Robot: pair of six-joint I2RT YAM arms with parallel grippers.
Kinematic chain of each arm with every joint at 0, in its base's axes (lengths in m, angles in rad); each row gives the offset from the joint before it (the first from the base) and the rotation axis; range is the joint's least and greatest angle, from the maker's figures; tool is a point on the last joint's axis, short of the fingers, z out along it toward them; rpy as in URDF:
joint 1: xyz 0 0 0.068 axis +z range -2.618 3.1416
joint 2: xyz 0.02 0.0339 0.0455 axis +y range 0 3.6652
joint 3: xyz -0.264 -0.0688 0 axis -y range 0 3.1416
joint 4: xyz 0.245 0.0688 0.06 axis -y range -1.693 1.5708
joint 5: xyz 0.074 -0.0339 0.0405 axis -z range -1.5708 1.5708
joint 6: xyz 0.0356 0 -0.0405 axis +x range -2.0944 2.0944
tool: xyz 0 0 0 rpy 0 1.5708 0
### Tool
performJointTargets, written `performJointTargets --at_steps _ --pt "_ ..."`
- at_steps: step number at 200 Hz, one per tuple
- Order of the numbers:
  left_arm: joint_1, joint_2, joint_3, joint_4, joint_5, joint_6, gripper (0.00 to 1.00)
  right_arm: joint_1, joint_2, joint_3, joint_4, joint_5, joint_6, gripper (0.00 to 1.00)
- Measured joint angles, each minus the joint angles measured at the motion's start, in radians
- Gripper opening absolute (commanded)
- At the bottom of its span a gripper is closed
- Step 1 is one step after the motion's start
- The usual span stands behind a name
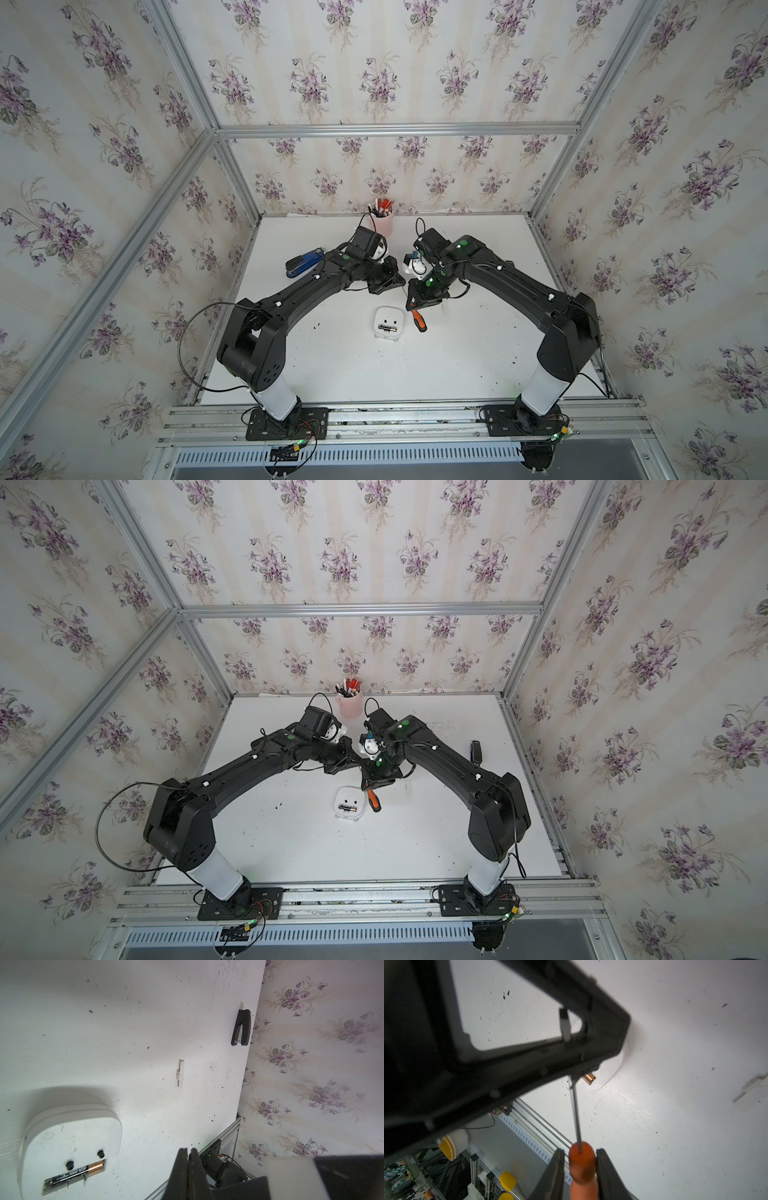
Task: Remove the battery from the alarm
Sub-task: Pick up the screwdriver from the center of the board.
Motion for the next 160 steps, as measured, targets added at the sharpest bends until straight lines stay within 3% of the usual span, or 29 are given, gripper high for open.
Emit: performJointTargets --at_steps 18,77,114,160 --pt "-0.002 -0.003 -0.011 0.0 0.0 -0.001 0.0 0.0 -0.001 0.001 0.007 -0.001 0.003 0.48" --pt "0.018 -0.037 -0.075 0.042 0.006 -0.028 0.0 -0.028 -0.019 0.049 -0.004 0.001 -0.002 0.58" --pt "0.056 -0.078 -0.199 0.187 0.013 -0.122 0.0 -0.037 -0.019 0.151 -0.072 0.023 -0.028 0.65" --pt "0.08 -0.094 -0.364 0.544 0.024 -0.291 0.0 -0.024 0.007 0.282 -0.185 0.061 -0.071 0.71"
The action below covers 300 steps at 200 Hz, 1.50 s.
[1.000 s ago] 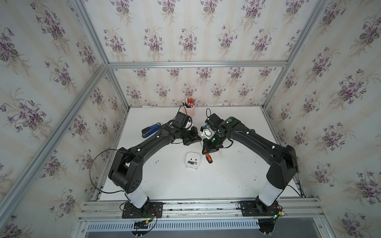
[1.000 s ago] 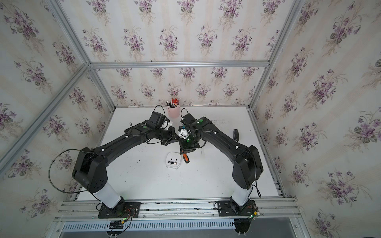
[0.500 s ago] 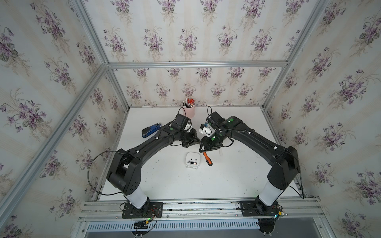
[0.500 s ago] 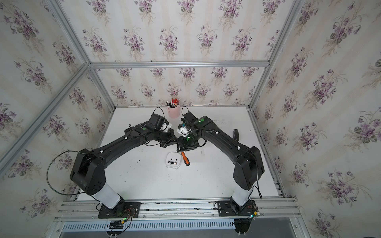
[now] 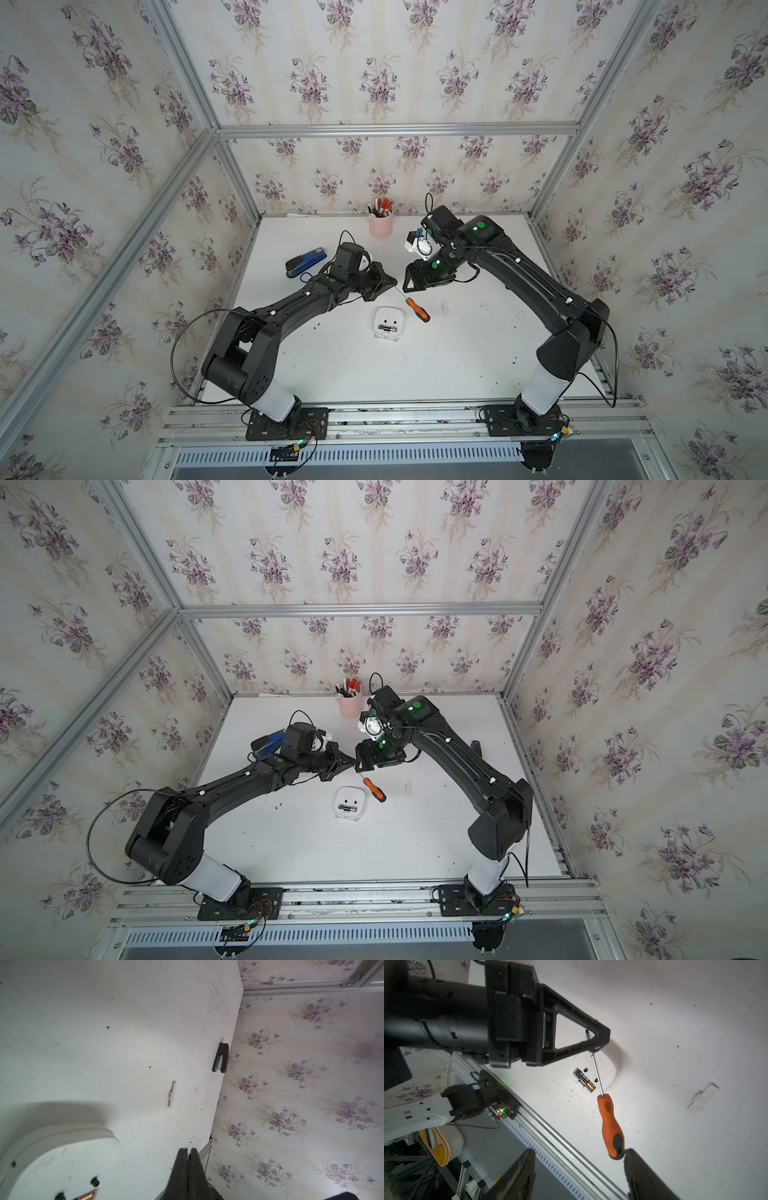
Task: Remove the battery from the alarm
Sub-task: Pick up the screwdriver from the center of the board.
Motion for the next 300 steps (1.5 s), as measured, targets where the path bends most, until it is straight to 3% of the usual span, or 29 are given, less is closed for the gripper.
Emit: performJointTargets --at_steps 56,88,129,153,185,300 --pt "0.043 0.002 -0.229 0.404 -0.021 -0.19 0.0 0.051 0.082 0.12 -0.082 0.067 -0.005 0.72" --pt "0.056 0.013 -0.315 0.577 -0.044 -0.294 0.0 0.064 0.152 0.2 -0.079 0.135 0.058 0.72" --pt "0.079 0.017 -0.346 0.74 -0.108 -0.416 0.0 -0.006 0.021 -0.011 0.108 0.128 0.195 0.71" --pt "0.082 0.005 -0.346 0.779 -0.122 -0.462 0.0 -0.053 -0.061 -0.169 0.229 0.074 0.252 0.71" --pt "0.082 -0.005 -0.356 0.824 -0.149 -0.516 0.0 -0.06 -0.081 -0.236 0.33 0.026 0.254 0.71" --pt "0.037 0.016 -0.427 0.946 -0.274 -0.653 0.0 -0.093 -0.066 -0.269 0.443 -0.121 0.145 0.67"
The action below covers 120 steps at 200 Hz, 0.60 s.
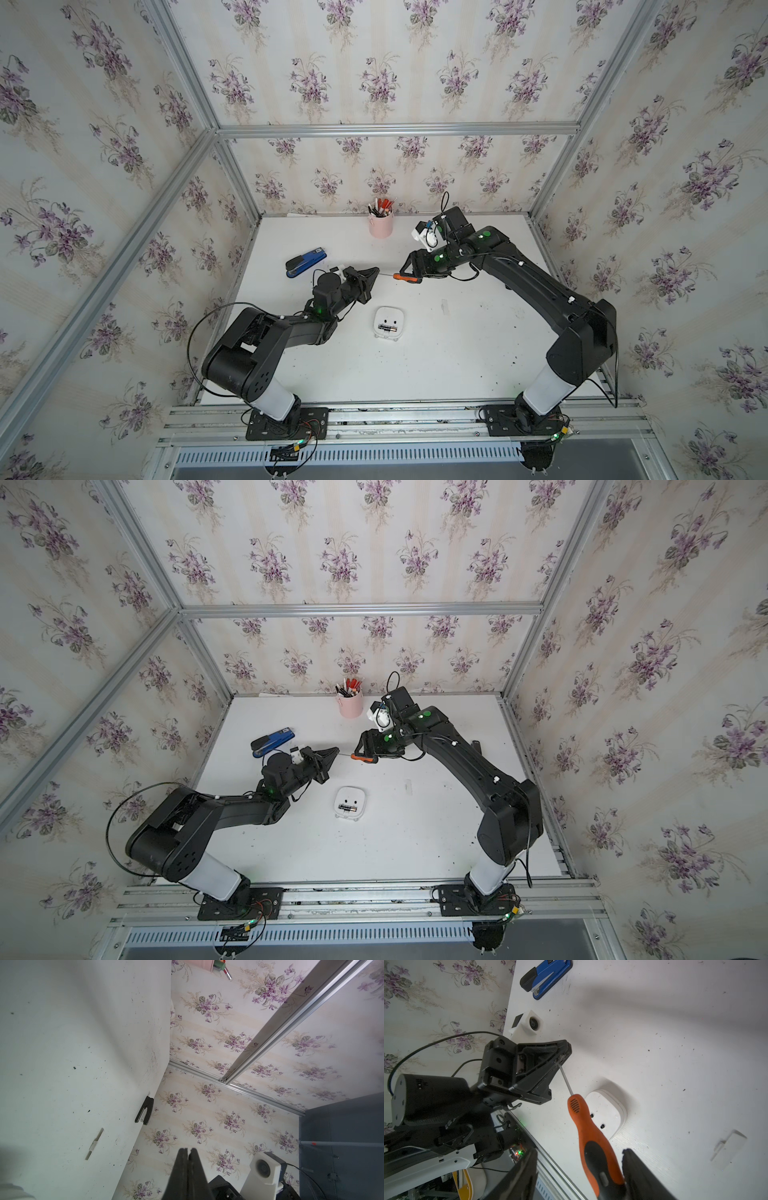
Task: Remove the battery from the alarm
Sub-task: Pick up the screwdriver from the center of the board.
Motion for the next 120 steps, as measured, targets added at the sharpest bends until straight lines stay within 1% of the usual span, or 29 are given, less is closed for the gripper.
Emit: performJointTargets --at_steps 25,59,85,108,120 --pt "-0.011 0.014 -0.005 0.027 -0.022 -0.018 0.0 0.0 0.0 -0.023 0.007 -0.017 -0.003 0.66" --pt "-0.017 0.016 -0.009 0.05 -0.046 -0.035 0.0 0.0 0.002 -0.045 0.024 -0.025 -0.002 0.6" --pt "-0.02 0.016 -0.01 0.054 -0.056 -0.043 0.0 0.0 0.007 -0.045 0.024 -0.024 -0.005 0.55" --pt "-0.021 0.016 -0.01 0.053 -0.058 -0.043 0.0 0.0 0.017 -0.038 0.022 -0.024 -0.007 0.47" --pt "-0.021 0.016 -0.01 0.053 -0.059 -0.043 0.0 0.0 0.024 -0.034 0.022 -0.028 -0.006 0.46"
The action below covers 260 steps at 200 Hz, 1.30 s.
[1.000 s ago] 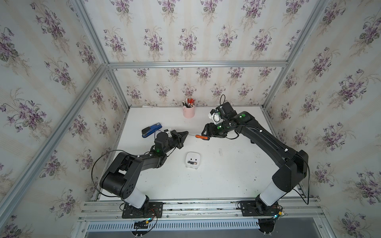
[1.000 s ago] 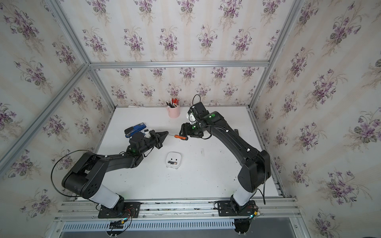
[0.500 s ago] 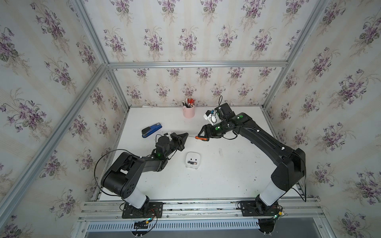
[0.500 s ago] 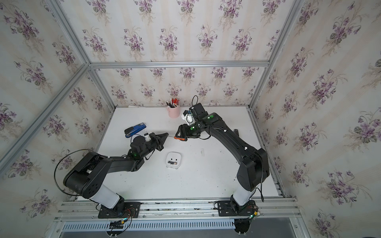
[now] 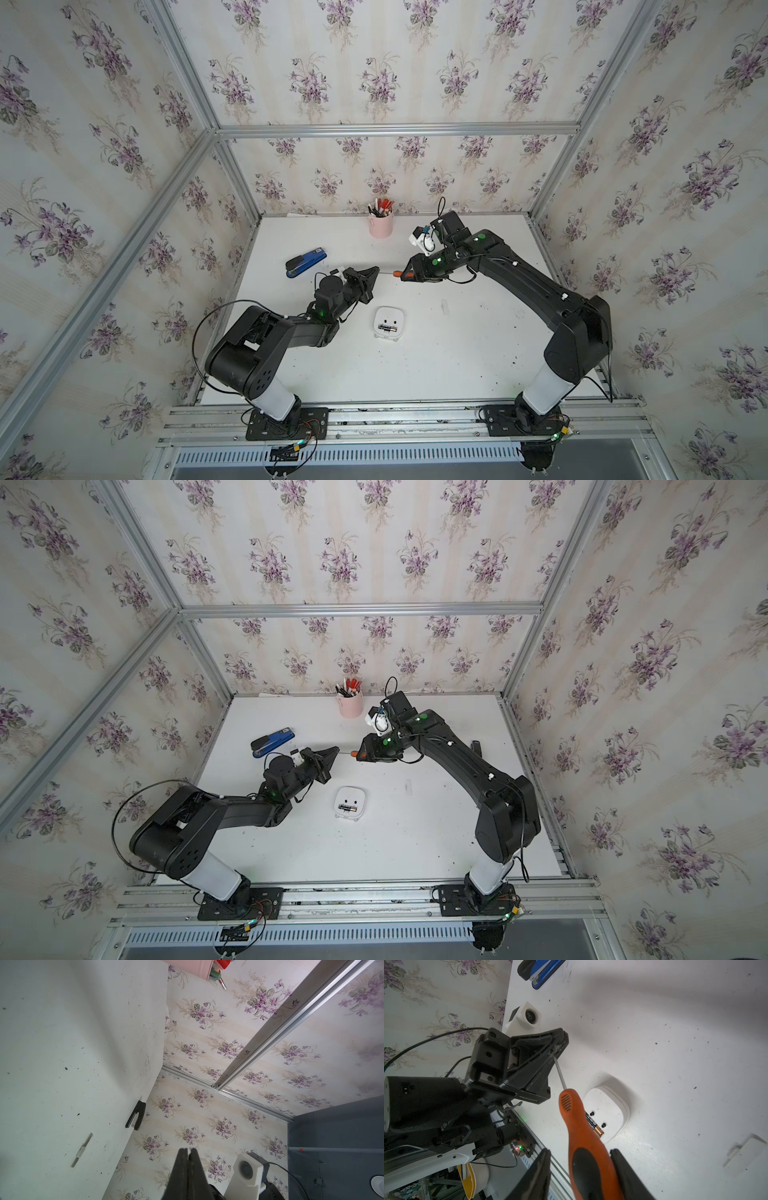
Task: Remove the battery from the alarm
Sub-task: Pick up the screwdriver from the center of the board.
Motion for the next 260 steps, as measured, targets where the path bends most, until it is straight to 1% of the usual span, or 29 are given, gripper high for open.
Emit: performJointTargets --at_steps 47,77,89,96,117,136,169,216,226,243,260 --pt "-0.003 0.0 0.0 0.001 0.001 0.0 0.0 0.0 0.029 0.035 -0.02 0.001 -0.008 0.4" --pt "-0.003 0.002 0.0 0.002 0.001 0.0 0.0 0.0 0.04 0.056 -0.039 0.005 -0.018 0.32" --pt "-0.003 0.004 0.001 0.0 0.003 0.0 0.0 0.0 0.041 0.056 -0.043 -0.002 -0.022 0.26" --pt "-0.003 0.006 0.002 -0.004 0.006 0.0 0.0 0.0 0.042 0.058 -0.044 -0.01 -0.026 0.25" --pt "-0.003 0.008 0.008 -0.014 0.01 0.0 0.0 0.0 0.042 0.06 -0.046 -0.014 -0.037 0.25" --pt "-0.003 0.008 0.011 -0.016 0.014 0.002 0.0 -0.001 0.045 0.066 -0.053 -0.018 -0.043 0.33" --pt "-0.003 0.008 0.019 -0.016 0.038 0.016 0.0 -0.001 0.053 0.081 -0.097 -0.01 -0.068 0.32" --pt "-0.003 0.005 0.041 -0.069 0.077 0.032 0.0 -0.001 0.063 0.115 -0.154 0.007 -0.13 0.21" --pt "-0.003 0.002 0.044 -0.083 0.087 0.042 0.0 -0.001 0.065 0.121 -0.166 0.014 -0.15 0.21" --pt "-0.003 0.0 0.047 -0.098 0.103 0.052 0.0 -0.001 0.068 0.13 -0.187 0.028 -0.177 0.12" --pt "-0.003 0.0 0.051 -0.114 0.121 0.063 0.0 0.0 0.069 0.134 -0.206 0.041 -0.189 0.02"
